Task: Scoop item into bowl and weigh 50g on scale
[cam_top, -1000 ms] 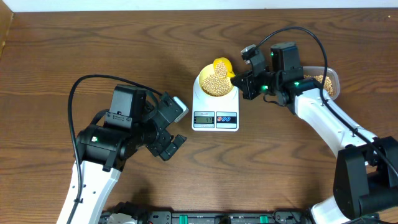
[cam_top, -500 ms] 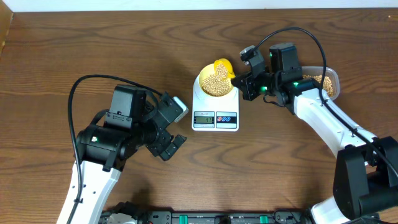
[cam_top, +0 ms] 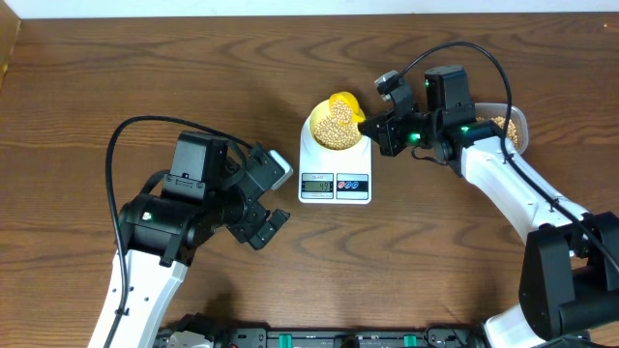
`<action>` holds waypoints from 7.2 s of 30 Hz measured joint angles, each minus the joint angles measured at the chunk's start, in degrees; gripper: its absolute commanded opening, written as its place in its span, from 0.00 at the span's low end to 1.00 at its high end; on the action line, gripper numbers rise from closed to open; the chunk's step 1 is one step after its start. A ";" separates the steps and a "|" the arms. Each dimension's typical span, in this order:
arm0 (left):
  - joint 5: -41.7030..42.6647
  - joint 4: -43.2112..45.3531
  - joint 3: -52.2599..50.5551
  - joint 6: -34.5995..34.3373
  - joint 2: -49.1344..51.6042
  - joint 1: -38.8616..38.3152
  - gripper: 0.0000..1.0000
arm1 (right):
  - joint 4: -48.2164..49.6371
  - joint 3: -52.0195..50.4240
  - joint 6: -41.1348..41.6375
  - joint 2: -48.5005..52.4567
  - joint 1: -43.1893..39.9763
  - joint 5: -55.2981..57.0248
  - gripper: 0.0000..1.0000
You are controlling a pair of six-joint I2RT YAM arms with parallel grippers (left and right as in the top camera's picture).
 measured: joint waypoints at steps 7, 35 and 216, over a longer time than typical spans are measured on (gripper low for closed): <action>0.00 0.00 0.00 0.00 0.00 0.00 0.97 | 0.00 0.00 -0.02 0.00 0.00 -0.35 0.01; 0.00 -0.02 0.00 0.00 0.00 0.00 0.97 | -0.44 0.00 1.66 0.00 -2.16 -3.54 0.01; 0.00 -0.02 0.00 0.00 0.00 0.00 0.97 | -26.58 -0.04 -7.54 -14.88 -17.59 48.17 0.01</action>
